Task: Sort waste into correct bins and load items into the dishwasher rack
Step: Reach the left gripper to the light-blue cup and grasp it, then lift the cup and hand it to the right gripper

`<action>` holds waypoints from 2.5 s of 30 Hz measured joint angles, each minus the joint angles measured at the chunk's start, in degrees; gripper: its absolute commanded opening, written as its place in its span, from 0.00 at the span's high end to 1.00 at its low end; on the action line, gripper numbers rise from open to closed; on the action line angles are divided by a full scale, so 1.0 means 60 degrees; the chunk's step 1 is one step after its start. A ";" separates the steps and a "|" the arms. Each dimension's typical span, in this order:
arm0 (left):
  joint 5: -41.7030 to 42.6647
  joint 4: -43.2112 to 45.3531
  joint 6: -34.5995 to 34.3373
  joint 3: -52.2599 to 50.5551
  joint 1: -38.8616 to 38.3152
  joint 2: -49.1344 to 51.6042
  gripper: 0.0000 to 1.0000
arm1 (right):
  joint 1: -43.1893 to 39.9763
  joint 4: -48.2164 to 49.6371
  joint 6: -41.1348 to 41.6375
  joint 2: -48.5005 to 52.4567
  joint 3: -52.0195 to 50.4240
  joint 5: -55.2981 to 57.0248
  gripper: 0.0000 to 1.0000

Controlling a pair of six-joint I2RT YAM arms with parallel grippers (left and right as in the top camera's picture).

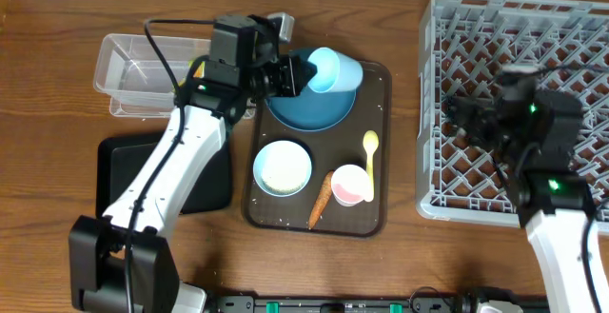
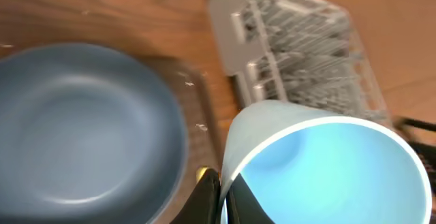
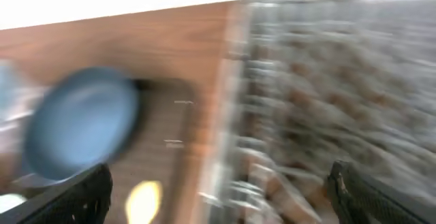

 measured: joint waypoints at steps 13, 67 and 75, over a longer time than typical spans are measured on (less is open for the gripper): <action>0.4703 0.2073 -0.0987 -0.0004 0.0321 0.1464 0.94 | 0.0000 0.3118 -0.0627 0.2820 0.0022 -0.8495 0.05; 0.6284 0.3413 -0.2688 -0.0004 -0.0423 0.1566 0.94 | 0.0984 0.6437 0.0965 0.3213 0.0022 -0.9577 0.17; 0.6284 0.3417 -0.2718 -0.0004 -0.0423 0.1566 0.94 | 0.0987 0.6808 0.0965 0.3213 0.0022 -0.9559 0.23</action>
